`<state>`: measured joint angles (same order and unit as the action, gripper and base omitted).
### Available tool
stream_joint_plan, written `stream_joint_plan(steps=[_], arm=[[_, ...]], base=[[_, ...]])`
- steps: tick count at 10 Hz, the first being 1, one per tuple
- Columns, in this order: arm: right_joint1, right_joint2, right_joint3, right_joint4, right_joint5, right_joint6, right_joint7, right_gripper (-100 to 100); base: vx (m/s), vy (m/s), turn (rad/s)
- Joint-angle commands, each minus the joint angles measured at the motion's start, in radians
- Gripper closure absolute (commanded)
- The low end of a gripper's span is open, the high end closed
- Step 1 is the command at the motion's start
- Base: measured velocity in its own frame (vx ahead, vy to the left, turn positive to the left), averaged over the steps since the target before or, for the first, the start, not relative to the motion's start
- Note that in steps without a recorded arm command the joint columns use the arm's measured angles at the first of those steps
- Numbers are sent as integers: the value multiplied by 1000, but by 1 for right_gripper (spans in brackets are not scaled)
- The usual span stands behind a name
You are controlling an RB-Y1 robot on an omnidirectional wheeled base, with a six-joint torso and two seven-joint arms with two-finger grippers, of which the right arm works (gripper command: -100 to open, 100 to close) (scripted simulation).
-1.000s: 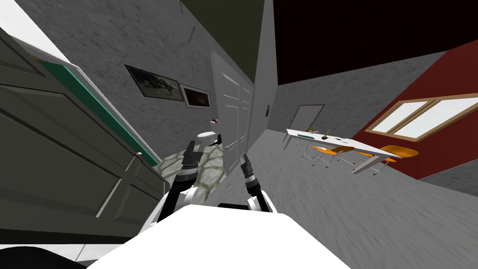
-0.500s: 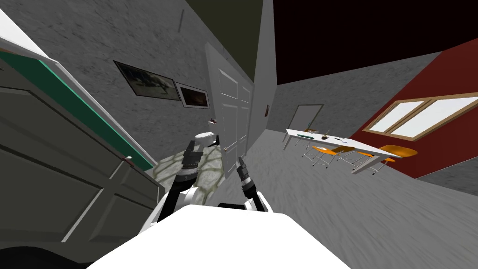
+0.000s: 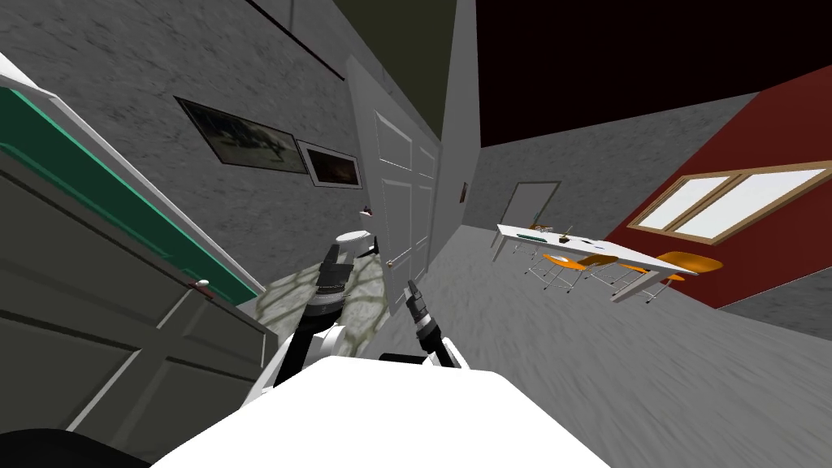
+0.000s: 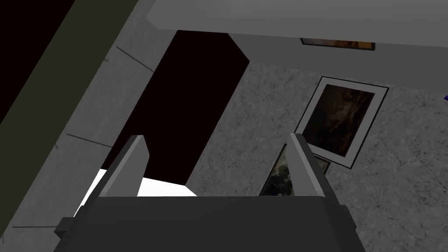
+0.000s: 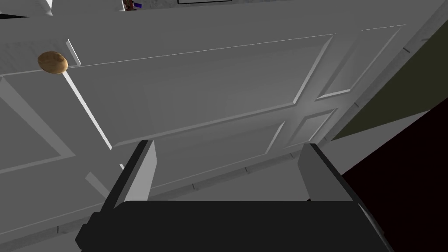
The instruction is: Push the door open
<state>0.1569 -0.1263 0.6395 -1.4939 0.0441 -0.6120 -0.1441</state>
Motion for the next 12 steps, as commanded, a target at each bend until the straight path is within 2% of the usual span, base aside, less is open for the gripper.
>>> stream_joint_plan(steps=[1,9,12], arm=[[-10,-3,27,28,0,-5,0,-100],[-85,-20,157,217,-4,-56,-7,-100],[-121,-27,221,310,-6,-81,-10,-100]], base=[[100,0,-33],[115,7,-32],[139,2,-40]])
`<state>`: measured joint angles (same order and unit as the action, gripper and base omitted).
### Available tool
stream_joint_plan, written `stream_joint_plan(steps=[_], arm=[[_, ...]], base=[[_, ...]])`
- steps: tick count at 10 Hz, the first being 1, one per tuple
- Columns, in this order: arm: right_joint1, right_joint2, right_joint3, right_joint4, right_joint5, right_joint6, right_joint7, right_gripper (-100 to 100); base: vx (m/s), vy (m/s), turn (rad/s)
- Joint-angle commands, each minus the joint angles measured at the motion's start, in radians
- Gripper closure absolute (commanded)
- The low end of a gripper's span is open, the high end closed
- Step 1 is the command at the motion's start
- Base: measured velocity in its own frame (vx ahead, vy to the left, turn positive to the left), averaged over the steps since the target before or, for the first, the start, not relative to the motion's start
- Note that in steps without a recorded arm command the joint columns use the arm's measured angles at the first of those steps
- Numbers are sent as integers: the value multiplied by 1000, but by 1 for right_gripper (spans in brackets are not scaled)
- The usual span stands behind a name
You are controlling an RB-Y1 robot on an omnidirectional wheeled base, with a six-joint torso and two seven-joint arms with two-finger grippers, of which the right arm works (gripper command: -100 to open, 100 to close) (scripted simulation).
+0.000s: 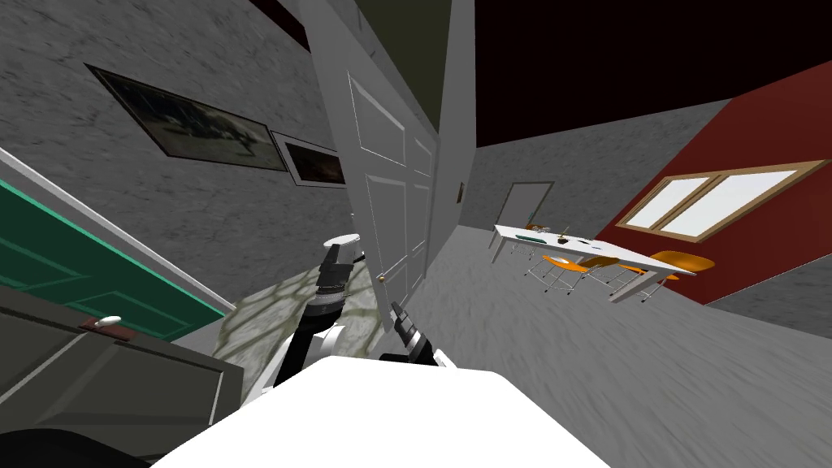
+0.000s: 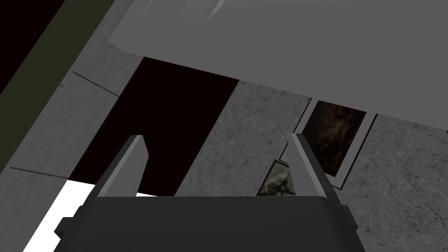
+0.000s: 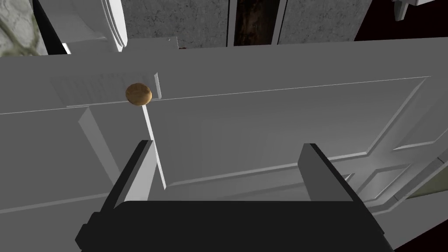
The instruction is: Push the door open
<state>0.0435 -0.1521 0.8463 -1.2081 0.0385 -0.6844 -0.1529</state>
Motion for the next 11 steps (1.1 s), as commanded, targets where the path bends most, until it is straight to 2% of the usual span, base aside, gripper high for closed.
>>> stream_joint_plan(steps=[1,11], arm=[[-15,-3,27,42,-1,-13,-2,-100],[-95,-17,167,245,-5,-68,-9,-100]], base=[[147,7,-31],[136,20,-26]])
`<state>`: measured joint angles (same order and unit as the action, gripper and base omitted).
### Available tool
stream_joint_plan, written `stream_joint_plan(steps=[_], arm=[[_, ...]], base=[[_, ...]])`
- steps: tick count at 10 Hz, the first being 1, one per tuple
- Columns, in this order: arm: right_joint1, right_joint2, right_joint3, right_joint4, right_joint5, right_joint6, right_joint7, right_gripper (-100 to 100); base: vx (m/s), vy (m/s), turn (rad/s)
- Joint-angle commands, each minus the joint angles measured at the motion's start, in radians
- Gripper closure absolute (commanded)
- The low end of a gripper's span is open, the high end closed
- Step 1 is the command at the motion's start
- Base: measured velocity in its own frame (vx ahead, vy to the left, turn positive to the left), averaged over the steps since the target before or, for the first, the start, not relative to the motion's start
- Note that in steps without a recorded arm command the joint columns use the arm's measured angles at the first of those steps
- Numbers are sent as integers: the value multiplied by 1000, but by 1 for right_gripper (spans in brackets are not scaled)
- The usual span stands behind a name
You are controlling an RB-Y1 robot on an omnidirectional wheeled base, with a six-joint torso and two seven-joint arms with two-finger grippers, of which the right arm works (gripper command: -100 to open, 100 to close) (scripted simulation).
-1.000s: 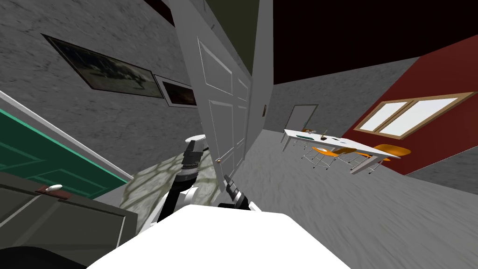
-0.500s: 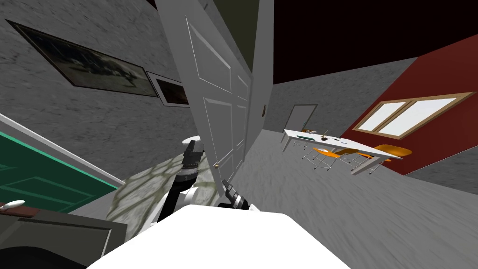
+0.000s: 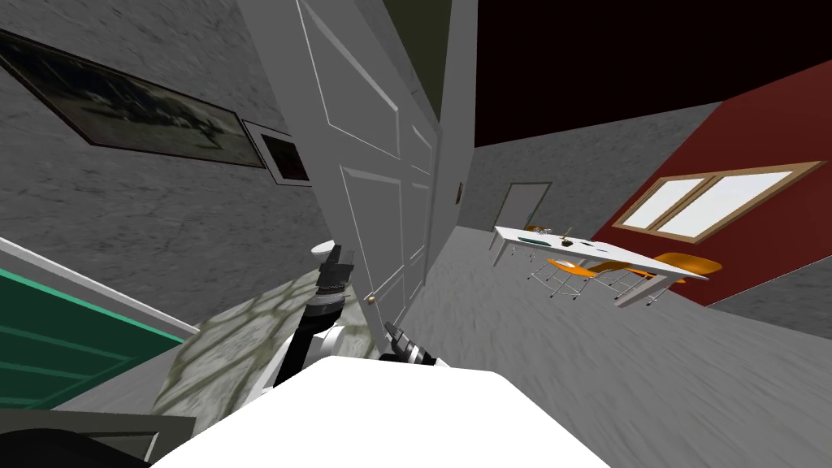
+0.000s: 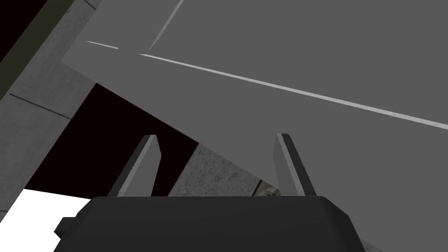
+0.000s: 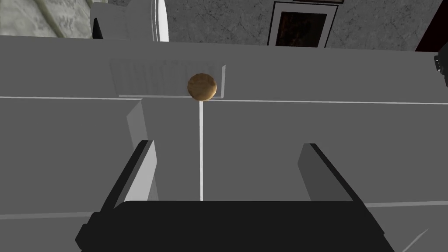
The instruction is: Push the door open
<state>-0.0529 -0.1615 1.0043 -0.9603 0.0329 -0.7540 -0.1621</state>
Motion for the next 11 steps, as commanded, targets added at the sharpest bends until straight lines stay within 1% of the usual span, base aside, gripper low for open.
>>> stream_joint_plan(steps=[1,2,3,4,8,11], arm=[[-6,-8,21,14,0,-3,-1,-100],[-12,-9,32,30,-1,-7,-1,-100],[-8,-7,25,22,0,-6,0,-100],[-9,-1,21,32,0,-7,2,-100],[-9,11,13,45,0,-8,7,-100],[-10,24,3,60,1,-10,12,-100]], base=[[170,21,-41],[179,9,-16],[74,1,-1],[76,97,42],[94,138,21],[87,175,31]])
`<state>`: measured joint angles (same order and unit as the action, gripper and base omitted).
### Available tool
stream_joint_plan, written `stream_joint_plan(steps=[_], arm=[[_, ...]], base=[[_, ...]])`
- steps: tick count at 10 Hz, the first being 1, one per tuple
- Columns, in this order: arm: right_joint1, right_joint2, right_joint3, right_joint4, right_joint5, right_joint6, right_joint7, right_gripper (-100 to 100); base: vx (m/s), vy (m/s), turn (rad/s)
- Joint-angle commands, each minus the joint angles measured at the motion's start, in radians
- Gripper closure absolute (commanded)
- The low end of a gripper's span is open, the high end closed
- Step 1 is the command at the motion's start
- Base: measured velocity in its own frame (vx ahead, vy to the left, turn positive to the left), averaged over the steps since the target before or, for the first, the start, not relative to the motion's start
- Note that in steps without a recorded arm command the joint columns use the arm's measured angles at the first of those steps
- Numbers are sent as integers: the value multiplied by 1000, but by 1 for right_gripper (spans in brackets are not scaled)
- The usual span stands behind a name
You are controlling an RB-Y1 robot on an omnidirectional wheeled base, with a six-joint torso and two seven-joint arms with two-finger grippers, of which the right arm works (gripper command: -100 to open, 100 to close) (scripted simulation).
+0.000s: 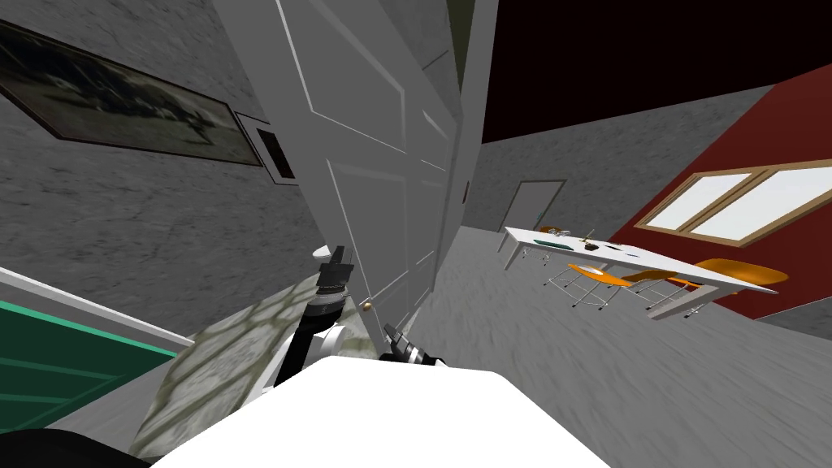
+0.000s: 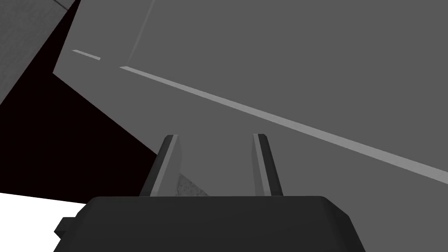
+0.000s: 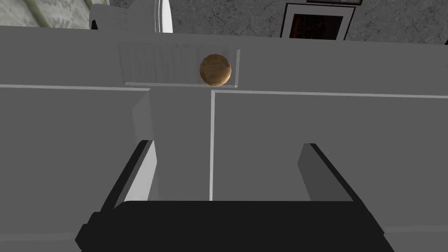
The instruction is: Push the door open
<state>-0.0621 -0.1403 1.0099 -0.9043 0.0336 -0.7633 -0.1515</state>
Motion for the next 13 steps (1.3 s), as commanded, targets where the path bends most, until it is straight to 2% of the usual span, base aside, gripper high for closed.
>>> stream_joint_plan(steps=[1,3,4,9,10,12,13], arm=[[-1,7,-5,8,0,-1,3,-100],[0,8,-6,9,0,-1,3,-100],[0,8,-6,9,0,-1,3,100],[0,8,-6,9,0,-1,3,100],[1,20,-40,21,-5,2,16,-100],[4,37,-88,36,-13,6,33,-100],[4,42,-100,41,-15,7,38,-100]], base=[[111,170,39],[87,123,9],[-7,-9,0],[-11,-16,1],[-33,92,-80],[-59,203,-111],[-76,173,-69]])
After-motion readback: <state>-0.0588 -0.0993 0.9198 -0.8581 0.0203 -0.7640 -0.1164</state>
